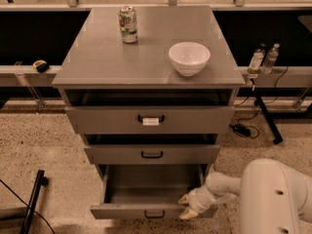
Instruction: Open bottom drawer
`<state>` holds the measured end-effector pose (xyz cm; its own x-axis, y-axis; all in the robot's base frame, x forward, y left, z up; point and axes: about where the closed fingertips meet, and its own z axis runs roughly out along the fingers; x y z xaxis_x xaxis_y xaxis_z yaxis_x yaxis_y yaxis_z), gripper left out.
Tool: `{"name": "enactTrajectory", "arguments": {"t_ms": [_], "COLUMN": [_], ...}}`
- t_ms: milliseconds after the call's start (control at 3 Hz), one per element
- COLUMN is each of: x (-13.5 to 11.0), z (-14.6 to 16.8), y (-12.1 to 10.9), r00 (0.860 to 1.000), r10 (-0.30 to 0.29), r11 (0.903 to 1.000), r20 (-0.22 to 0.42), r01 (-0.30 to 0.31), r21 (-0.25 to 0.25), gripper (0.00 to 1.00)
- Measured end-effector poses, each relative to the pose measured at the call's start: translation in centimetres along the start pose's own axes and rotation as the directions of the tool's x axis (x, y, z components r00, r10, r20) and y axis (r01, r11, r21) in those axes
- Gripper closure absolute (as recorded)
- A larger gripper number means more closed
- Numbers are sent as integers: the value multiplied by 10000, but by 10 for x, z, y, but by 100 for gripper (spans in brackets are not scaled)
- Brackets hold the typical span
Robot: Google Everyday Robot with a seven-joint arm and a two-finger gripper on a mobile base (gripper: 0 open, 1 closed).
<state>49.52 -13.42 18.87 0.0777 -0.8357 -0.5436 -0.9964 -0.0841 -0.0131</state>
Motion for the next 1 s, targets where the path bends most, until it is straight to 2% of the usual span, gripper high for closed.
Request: {"name": "enactTrajectory", "arguments": {"t_ms": [333,667,1000], "x": [-7,-21,-38], "z": [-5,-27,-55], "y": [37,36,13], "r00": [9995,9958,9845], "r10": [66,-114,-383], "r11": [9985,9998,9973], "r20": [304,911,1714], "r01": [-49,128,268], "r21": [-545,-138,690], "gripper": [27,4,0]}}
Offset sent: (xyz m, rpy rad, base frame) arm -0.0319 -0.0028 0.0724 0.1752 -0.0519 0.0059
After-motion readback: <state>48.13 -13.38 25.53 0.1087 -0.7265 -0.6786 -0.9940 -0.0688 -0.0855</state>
